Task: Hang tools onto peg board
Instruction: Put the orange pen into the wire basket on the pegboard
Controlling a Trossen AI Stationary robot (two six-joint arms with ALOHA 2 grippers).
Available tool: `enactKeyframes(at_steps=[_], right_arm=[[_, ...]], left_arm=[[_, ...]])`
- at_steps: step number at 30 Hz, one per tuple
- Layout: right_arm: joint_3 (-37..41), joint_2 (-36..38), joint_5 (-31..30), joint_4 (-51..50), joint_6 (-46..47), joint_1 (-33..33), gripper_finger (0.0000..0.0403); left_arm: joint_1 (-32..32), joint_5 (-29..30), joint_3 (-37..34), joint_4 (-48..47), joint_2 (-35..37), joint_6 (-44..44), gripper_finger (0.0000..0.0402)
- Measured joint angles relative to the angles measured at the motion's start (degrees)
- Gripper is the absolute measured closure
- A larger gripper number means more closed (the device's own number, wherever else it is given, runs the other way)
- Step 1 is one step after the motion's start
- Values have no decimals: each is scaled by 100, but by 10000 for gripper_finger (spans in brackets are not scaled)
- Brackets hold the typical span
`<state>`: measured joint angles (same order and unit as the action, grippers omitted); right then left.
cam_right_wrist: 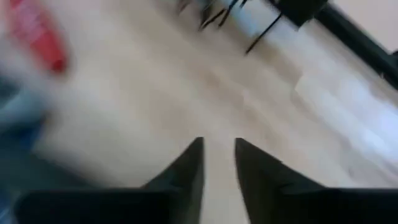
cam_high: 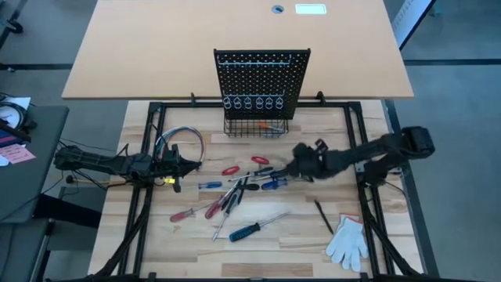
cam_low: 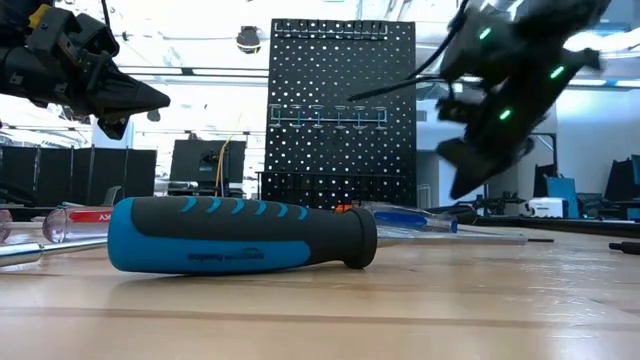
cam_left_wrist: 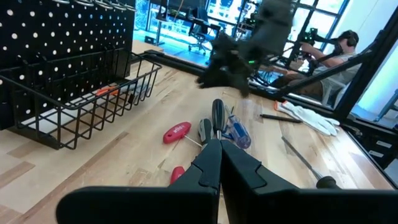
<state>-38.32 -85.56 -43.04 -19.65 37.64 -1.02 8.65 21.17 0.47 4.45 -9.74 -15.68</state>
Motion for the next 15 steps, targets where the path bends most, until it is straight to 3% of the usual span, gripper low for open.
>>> enactKeyframes(at_steps=[3,9,15], right_arm=[[247,0,264,1166,-615,779,391],[306,0,1235,2042,-926,2053,394],[306,0,1842,2361,-966,2486,399]], left_arm=[[1,0,0,0,-2,0,401],[2,0,0,-2,-2,0,402],[2,0,0,0,0,0,401]])
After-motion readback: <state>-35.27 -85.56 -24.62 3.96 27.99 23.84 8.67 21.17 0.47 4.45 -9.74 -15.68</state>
